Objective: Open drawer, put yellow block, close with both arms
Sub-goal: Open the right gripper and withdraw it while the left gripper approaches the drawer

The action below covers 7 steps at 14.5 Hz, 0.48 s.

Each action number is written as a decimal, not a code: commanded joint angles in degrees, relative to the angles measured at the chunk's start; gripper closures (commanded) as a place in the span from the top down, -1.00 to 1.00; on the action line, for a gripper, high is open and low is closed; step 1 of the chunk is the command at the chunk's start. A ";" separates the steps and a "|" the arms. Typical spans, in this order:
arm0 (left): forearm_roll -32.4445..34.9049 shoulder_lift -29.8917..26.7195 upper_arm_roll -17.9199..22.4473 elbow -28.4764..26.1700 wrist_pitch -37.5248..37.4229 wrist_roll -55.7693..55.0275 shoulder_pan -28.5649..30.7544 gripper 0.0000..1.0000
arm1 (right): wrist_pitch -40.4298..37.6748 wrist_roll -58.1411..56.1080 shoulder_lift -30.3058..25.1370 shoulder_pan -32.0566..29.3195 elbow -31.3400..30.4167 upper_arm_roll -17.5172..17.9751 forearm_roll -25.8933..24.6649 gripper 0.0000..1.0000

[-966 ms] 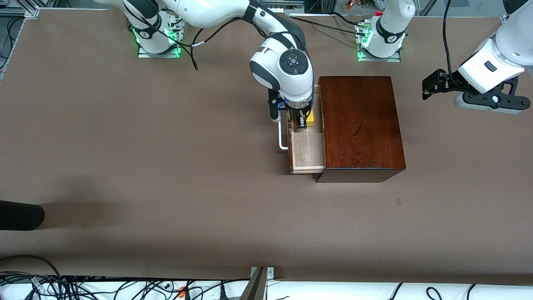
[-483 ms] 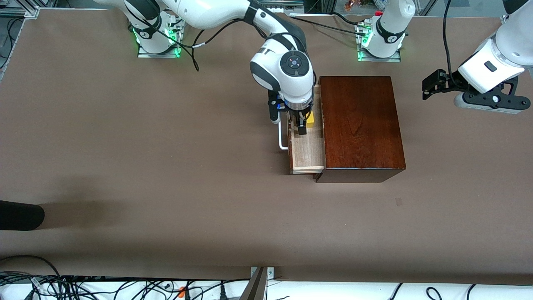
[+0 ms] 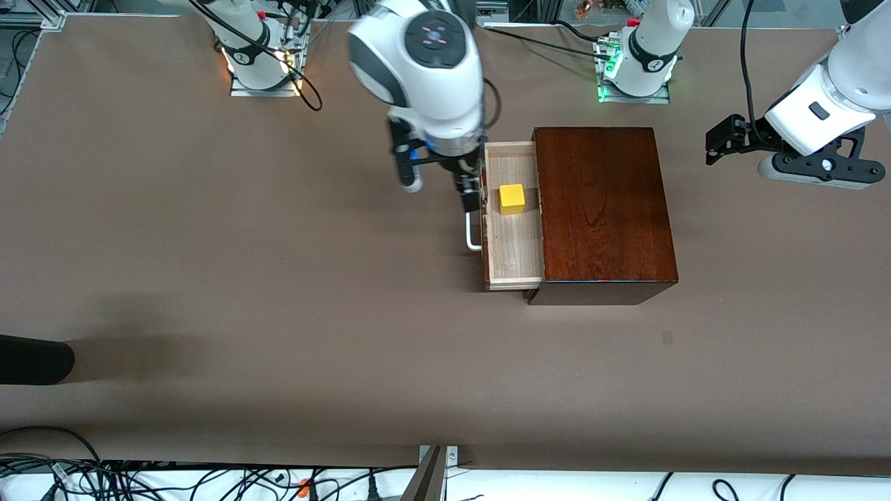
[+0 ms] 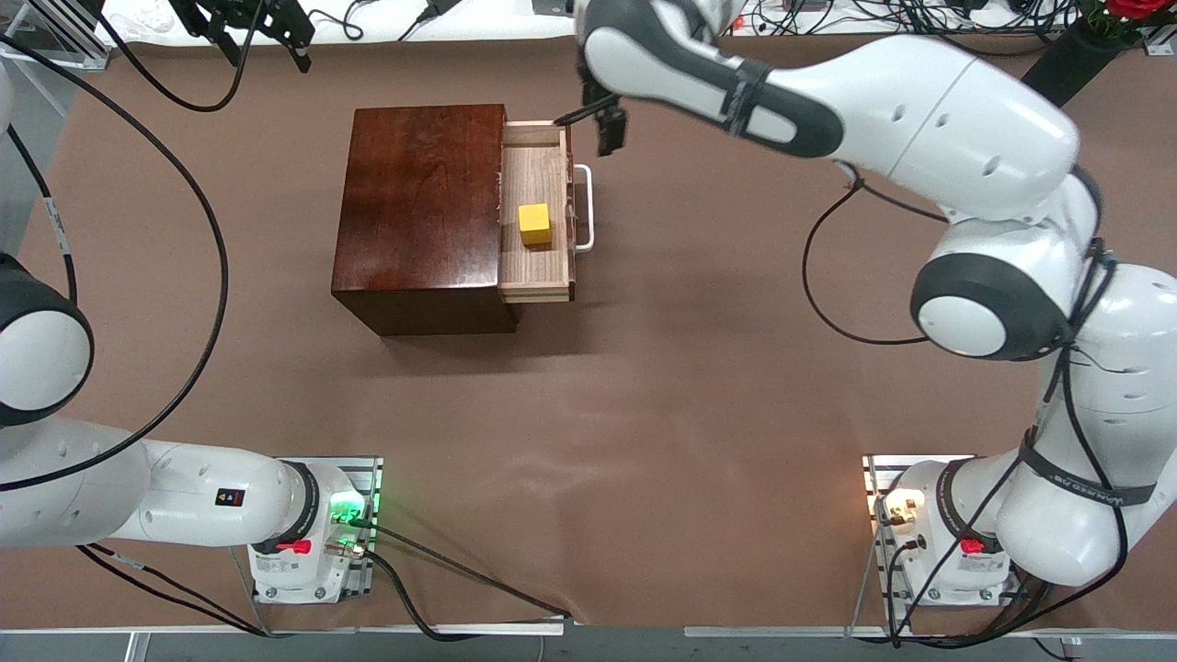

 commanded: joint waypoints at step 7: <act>-5.47 5.64 -1.23 1.74 -5.53 4.35 -11.46 1.00 | -10.84 -64.33 -20.60 -6.92 -20.10 -14.92 1.49 1.00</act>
